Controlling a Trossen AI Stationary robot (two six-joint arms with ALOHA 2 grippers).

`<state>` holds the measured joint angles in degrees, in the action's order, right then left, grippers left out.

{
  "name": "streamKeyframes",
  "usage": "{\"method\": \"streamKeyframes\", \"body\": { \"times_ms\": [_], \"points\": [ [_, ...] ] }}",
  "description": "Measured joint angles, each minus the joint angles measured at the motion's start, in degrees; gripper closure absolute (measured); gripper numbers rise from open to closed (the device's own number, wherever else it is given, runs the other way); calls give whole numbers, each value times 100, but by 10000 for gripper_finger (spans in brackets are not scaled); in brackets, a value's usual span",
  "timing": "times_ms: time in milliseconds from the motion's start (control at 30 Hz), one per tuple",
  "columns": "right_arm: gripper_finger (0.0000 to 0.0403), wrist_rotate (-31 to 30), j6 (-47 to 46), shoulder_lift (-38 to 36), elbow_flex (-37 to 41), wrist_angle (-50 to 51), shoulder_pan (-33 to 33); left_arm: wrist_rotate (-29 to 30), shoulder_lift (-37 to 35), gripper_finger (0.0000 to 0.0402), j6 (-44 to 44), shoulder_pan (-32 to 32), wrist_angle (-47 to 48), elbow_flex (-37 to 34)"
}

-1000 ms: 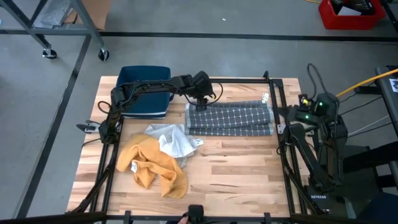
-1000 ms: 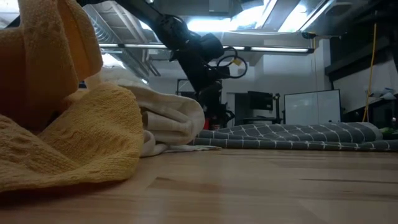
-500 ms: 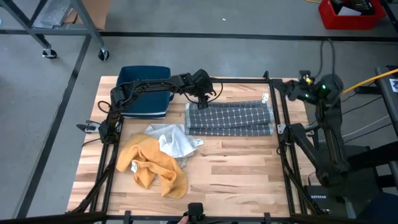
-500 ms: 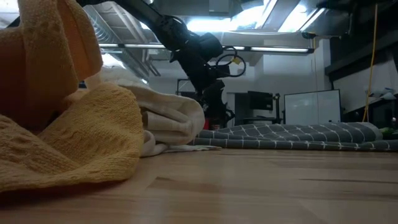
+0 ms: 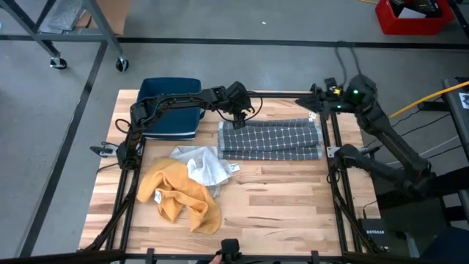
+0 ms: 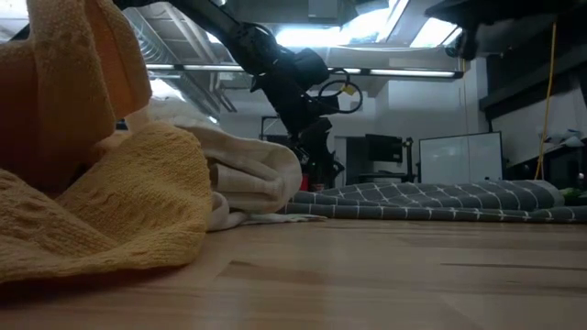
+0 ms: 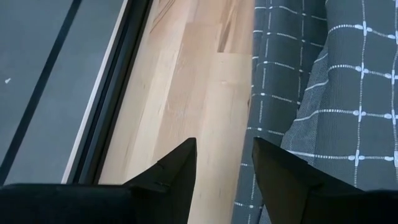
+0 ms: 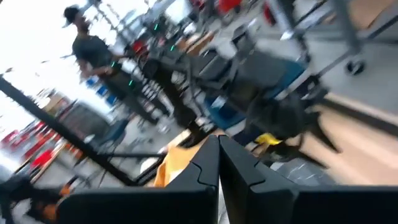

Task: Fold towel
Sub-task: Fold the gray towel

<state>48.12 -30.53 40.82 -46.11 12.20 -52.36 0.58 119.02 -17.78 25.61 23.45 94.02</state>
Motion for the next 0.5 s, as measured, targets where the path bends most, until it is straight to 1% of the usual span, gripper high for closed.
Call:
{"method": "streamKeyframes", "body": {
  "times_ms": [133,233,367,500],
  "points": [
    [395,-323,113,398,0,-48,753,0,0,254,-26,0,0,0],
    [395,-771,110,680,0,-40,1144,-13,0,254,-41,0,3,0],
    [395,-1121,98,979,0,57,1414,-312,0,254,-42,0,49,0],
    [395,-1435,93,1209,0,531,1597,-466,0,254,-30,-2,312,0]
  ]
}}
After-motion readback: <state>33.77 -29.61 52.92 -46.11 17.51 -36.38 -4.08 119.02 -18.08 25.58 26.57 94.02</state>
